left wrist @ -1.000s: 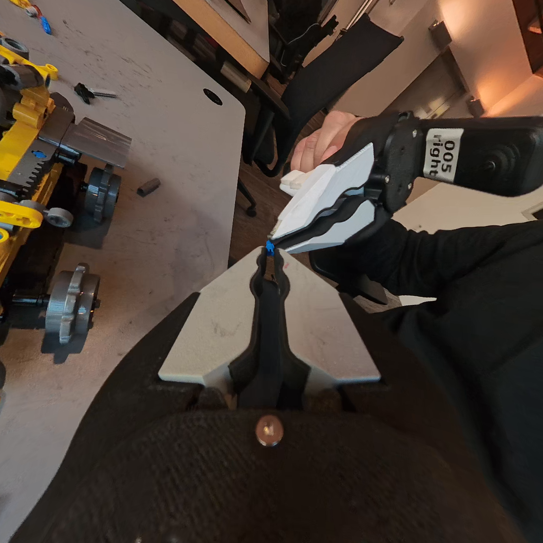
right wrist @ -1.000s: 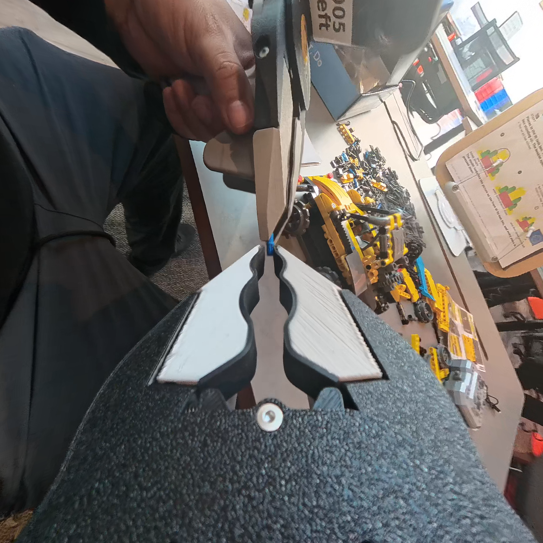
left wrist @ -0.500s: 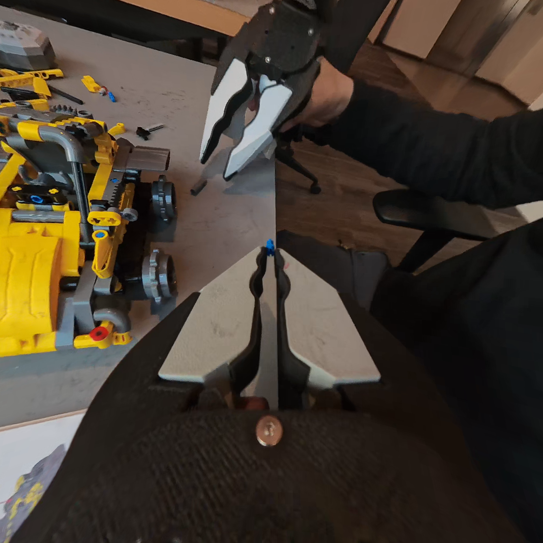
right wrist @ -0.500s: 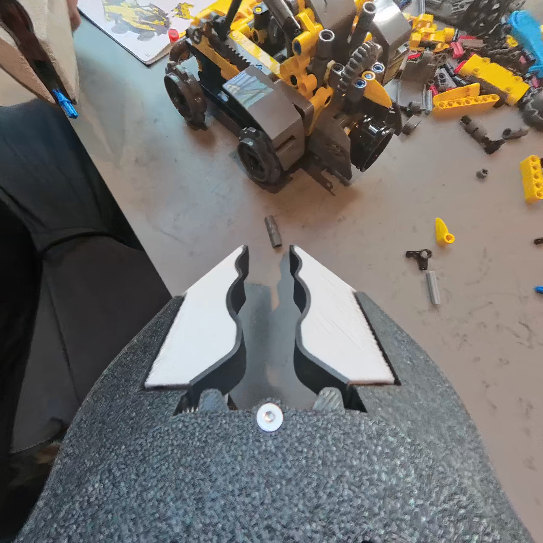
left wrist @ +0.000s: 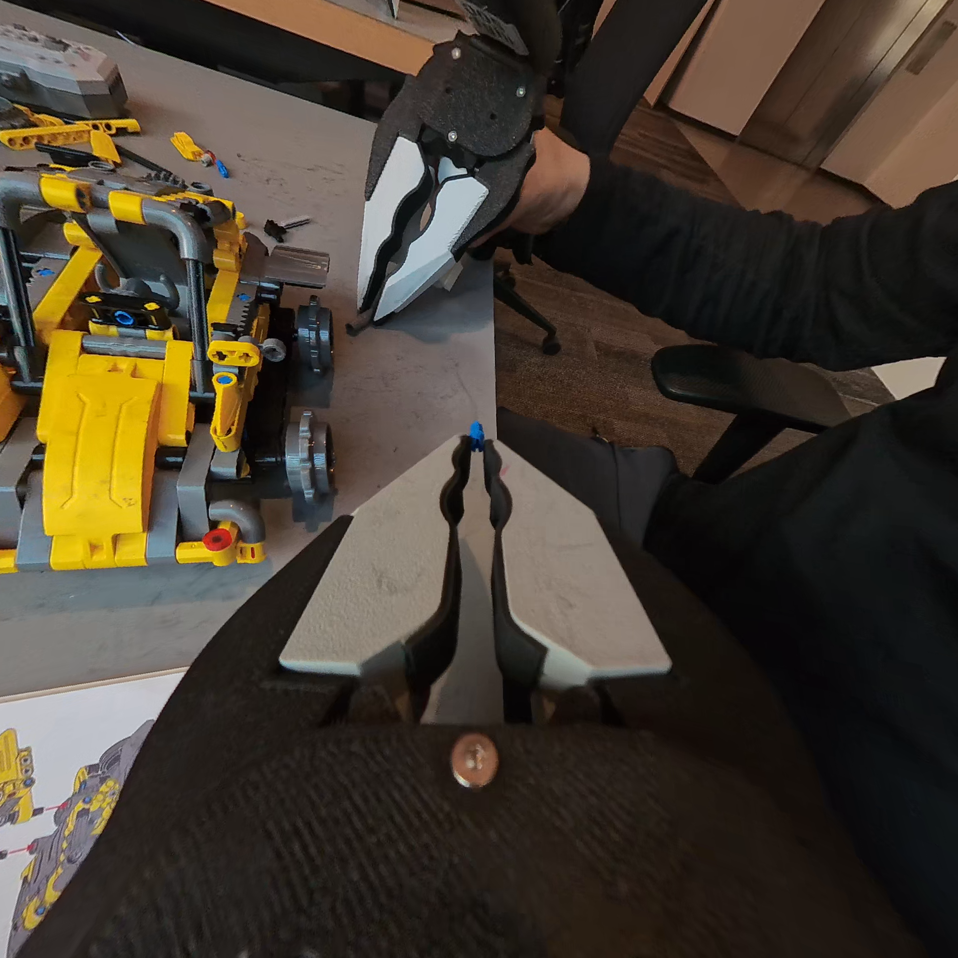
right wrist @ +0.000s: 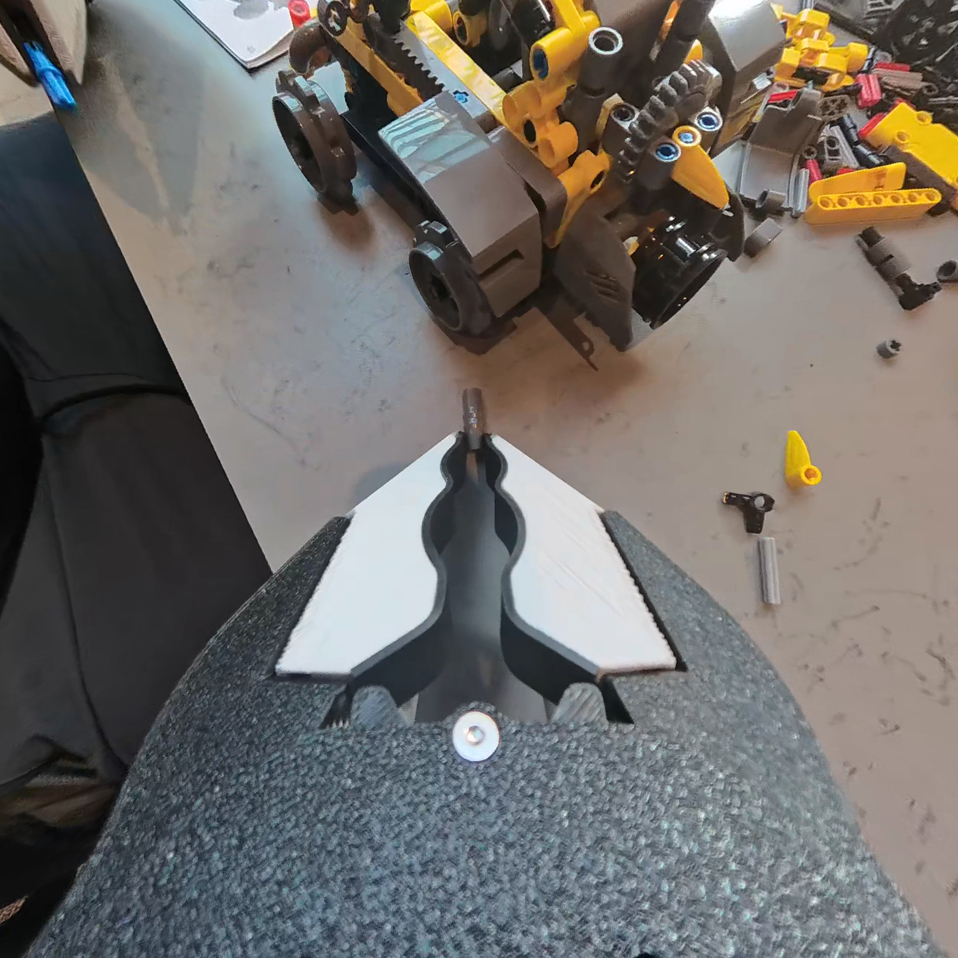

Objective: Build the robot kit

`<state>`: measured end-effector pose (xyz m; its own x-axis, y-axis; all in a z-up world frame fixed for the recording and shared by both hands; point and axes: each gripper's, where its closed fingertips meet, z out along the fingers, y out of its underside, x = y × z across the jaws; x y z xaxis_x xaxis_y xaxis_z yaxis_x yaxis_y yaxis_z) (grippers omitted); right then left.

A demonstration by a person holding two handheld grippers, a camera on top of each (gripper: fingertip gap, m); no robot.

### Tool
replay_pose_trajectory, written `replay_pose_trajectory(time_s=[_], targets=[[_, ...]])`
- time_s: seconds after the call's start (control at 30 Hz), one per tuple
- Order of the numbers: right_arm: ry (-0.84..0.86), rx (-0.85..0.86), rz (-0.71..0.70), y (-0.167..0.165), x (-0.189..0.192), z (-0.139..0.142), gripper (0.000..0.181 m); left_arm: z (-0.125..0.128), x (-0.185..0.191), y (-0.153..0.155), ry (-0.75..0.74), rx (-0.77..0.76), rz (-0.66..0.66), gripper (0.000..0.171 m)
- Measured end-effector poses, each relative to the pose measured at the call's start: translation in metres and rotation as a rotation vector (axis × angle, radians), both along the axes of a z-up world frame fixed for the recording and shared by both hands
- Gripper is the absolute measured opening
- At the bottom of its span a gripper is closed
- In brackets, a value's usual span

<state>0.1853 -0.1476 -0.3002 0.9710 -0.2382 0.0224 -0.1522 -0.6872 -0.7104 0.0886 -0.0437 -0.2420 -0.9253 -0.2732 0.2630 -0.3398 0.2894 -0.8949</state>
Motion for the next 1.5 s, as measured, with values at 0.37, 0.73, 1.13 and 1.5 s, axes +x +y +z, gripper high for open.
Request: replay_pose_trajectory(time_s=[0.37, 0.73, 1.13, 1.5], targets=[[0.035, 0.103, 0.19, 0.069, -0.077, 0.016, 0.004, -0.043, -0.005, 0.023, -0.176, 0.353, -0.071, 0.0], [0.046, 0.044, 0.276, 0.108, -0.1, 0.002, 0.003, -0.053, -0.006, 0.028, -0.176, 0.424, -0.09, 0.001], [0.028, 0.041, 0.265, 0.112, -0.099, 0.002, 0.004, -0.055, -0.007, 0.028, -0.145, 0.426, -0.108, 0.001], [0.006, 0.04, 0.259, 0.112, -0.101, 0.002, 0.003, -0.055, -0.01, 0.028, -0.143, 0.421, -0.138, 0.001]])
